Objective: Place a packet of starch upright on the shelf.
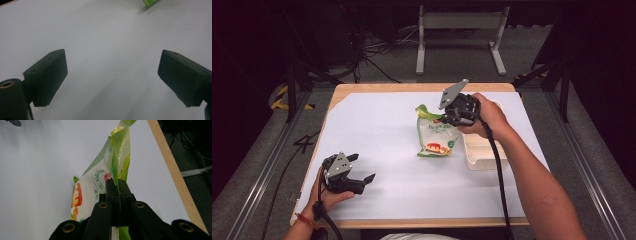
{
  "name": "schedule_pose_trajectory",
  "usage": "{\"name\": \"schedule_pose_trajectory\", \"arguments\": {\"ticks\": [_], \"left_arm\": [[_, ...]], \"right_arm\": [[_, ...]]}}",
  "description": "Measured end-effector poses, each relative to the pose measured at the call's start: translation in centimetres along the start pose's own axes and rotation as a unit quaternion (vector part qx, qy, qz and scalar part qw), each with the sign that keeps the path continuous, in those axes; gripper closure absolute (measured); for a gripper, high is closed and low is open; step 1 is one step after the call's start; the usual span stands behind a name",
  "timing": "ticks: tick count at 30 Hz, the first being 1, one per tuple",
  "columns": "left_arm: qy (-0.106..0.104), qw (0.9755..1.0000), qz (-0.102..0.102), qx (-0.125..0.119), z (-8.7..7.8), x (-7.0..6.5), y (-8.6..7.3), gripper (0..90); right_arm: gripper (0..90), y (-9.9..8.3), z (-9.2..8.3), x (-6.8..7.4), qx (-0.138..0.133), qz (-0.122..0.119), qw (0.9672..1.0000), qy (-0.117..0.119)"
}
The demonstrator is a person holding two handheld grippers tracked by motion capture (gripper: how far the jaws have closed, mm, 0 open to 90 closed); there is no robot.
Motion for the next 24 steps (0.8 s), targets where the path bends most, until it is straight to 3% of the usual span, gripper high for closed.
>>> {"name": "schedule_pose_trajectory", "arguments": {"ticks": [10, 24], "left_arm": [[-0.006, 1.0, 0.001, 0.004, 0.2, -0.2, -0.1, 9.7], [-0.008, 0.9999, 0.002, 0.012, 0.6, -0.4, -0.2, 9.7]], "right_arm": [[89.1, -1.3, -2.7, -3.5, -0.025, 0.006, 0.9987, -0.044], [89.1, -4.4, -5.2, -7.7, -0.015, 0.017, 0.9952, -0.096]]}}
Point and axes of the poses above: each handheld gripper's, and its own axes: z roughly forward along the jaws, y roughly out of its top, x roughly to its left, the point moved 9 cm from there along z, roughly forward along the jaws, and after that the axes turned 2 degrees about z, right-handed, at the moved point
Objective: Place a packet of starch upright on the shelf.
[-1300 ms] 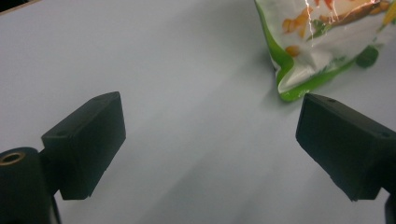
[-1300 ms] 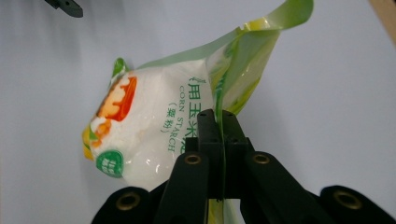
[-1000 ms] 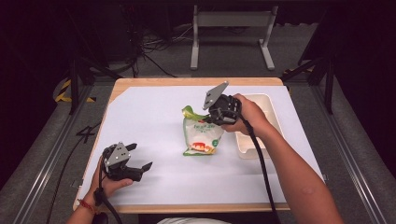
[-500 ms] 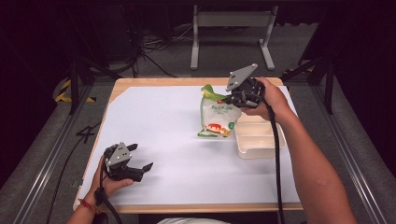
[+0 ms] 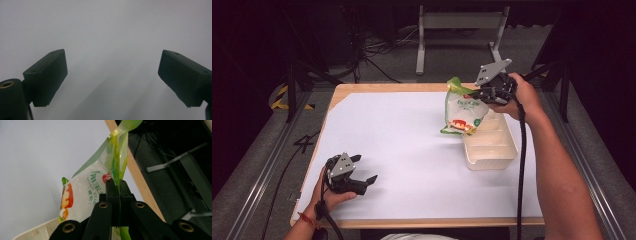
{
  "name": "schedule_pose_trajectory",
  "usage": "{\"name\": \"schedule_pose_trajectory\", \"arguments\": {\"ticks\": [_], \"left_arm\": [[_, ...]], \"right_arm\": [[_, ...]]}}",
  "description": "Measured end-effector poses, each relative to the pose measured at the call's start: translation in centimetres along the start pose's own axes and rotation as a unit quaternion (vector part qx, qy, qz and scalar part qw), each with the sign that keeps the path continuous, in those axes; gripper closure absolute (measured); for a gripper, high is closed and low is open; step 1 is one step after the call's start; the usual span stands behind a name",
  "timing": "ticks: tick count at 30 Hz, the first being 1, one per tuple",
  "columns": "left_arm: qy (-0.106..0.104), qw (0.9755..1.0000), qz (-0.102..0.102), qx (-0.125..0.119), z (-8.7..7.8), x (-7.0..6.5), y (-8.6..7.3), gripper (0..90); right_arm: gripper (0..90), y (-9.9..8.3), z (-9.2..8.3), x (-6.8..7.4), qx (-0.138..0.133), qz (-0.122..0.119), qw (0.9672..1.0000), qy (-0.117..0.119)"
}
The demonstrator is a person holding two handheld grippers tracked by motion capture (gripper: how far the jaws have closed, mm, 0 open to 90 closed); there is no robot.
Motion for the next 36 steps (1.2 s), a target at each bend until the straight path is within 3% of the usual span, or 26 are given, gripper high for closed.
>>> {"name": "schedule_pose_trajectory", "arguments": {"ticks": [12, 22, 30, 36], "left_arm": [[-0.003, 1.0, 0.001, 0.004, 0.2, -0.1, -0.1, 9.7], [-0.004, 1.0, 0.003, 0.006, 0.3, -0.2, -0.1, 9.7], [-0.005, 1.0, 0.003, 0.007, 0.4, -0.3, 0.0, 9.7], [-0.006, 1.0, 0.002, 0.007, 0.4, -0.3, -0.1, 9.8]], "right_arm": [[89.0, -2.0, -1.3, -2.8, -0.015, 0.032, 0.999, -0.026], [88.9, -4.5, -0.9, -3.7, 0.009, 0.04, 0.9988, -0.027], [88.9, -5.4, -1.1, -4.2, 0.015, 0.032, 0.9988, -0.034], [88.8, -6.5, -1.4, -4.6, 0.036, 0.03, 0.9983, -0.034]]}}
Point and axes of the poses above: each handheld gripper's, and its own axes: z roughly forward along the jaws, y roughly out of its top, x roughly to its left, the point moved 9 cm from there along z, roughly forward along the jaws, and after that the axes turned 2 degrees about z, right-handed, at the moved point
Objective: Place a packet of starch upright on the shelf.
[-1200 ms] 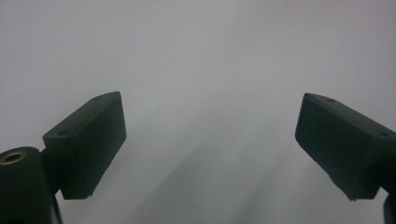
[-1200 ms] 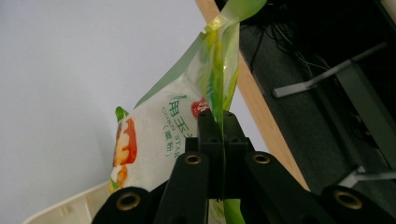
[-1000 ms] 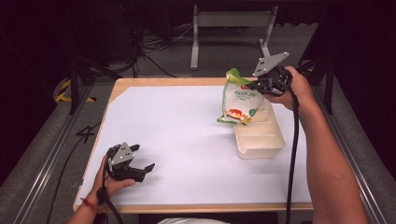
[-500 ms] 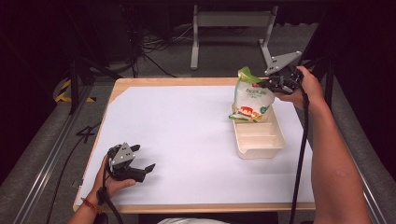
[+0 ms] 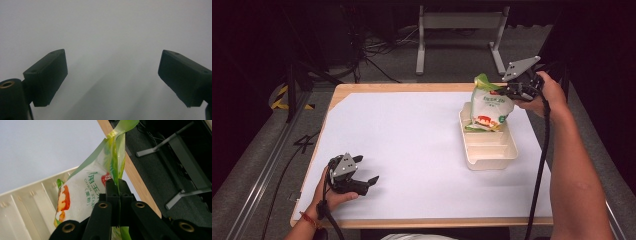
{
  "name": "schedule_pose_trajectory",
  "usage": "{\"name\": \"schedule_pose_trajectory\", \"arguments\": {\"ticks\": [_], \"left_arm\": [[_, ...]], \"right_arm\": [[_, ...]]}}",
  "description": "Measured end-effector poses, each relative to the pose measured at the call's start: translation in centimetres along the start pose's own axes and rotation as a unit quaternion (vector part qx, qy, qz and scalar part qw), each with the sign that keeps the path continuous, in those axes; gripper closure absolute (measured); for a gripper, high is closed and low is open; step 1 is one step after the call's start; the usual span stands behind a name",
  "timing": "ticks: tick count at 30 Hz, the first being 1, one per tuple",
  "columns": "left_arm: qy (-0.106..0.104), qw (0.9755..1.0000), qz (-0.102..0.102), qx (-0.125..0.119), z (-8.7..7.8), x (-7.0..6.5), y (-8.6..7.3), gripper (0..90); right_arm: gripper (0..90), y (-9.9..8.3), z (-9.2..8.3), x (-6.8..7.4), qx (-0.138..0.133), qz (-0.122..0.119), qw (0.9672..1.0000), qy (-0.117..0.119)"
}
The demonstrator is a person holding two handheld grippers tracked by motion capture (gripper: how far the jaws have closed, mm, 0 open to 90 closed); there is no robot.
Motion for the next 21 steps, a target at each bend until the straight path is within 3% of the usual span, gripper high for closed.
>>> {"name": "schedule_pose_trajectory", "arguments": {"ticks": [15, 21], "left_arm": [[0.001, 1.0, 0.003, 0.0, 0.0, 0.0, 0.0, 9.8], [0.0, 1.0, 0.001, -0.001, -0.1, 0.0, 0.0, 9.8]], "right_arm": [[88.4, -0.8, 1.3, 1.2, -0.009, 0.005, 0.9998, 0.016], [88.3, -1.2, 1.9, 1.6, -0.022, 0.018, 0.9994, 0.021]]}}
Point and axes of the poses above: each handheld gripper's, and its own axes: z roughly forward along the jaws, y roughly out of its top, x roughly to its left, the point moved 9 cm from there along z, roughly forward along the jaws, and after that the axes turned 2 degrees about z, right-handed, at the moved point
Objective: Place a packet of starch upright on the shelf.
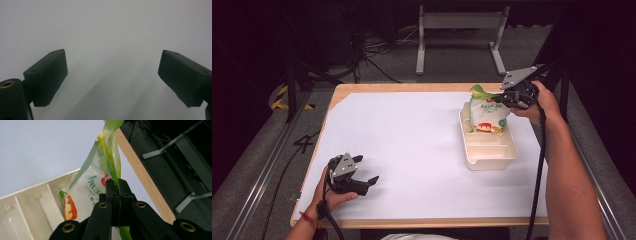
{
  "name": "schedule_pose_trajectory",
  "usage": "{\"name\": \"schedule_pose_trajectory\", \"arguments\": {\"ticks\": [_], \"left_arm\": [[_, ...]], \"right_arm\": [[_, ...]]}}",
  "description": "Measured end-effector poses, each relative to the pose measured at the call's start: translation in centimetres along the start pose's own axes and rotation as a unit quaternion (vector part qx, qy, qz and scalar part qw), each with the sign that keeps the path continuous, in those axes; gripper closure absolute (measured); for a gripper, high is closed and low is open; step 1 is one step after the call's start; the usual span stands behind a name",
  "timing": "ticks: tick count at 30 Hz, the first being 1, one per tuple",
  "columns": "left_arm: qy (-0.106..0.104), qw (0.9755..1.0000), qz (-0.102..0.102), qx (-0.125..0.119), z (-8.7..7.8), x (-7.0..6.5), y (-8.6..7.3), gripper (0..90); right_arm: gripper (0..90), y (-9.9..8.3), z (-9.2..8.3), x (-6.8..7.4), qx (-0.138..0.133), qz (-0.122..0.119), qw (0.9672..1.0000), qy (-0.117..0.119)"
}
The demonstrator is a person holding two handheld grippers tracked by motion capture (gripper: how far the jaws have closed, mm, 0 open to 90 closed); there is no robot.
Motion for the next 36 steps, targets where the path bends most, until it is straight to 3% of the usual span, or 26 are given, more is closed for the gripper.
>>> {"name": "schedule_pose_trajectory", "arguments": {"ticks": [11, 36], "left_arm": [[0.0, 1.0, 0.001, -0.003, 0.0, 0.0, 0.1, 9.8], [-0.002, 1.0, 0.002, -0.002, -0.1, 0.0, 0.1, 9.7]], "right_arm": [[88.1, -0.6, 0.5, 0.2, -0.024, 0.026, 0.9994, 0.0], [84.2, -1.3, 1.8, 0.9, -0.026, 0.039, 0.9989, 0.002]]}}
Point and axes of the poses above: each handheld gripper's, and its own axes: z roughly forward along the jaws, y roughly out of its top, x roughly to its left, the point moved 9 cm from there along z, roughly forward along the jaws, and after that the axes turned 2 degrees about z, right-handed, at the moved point
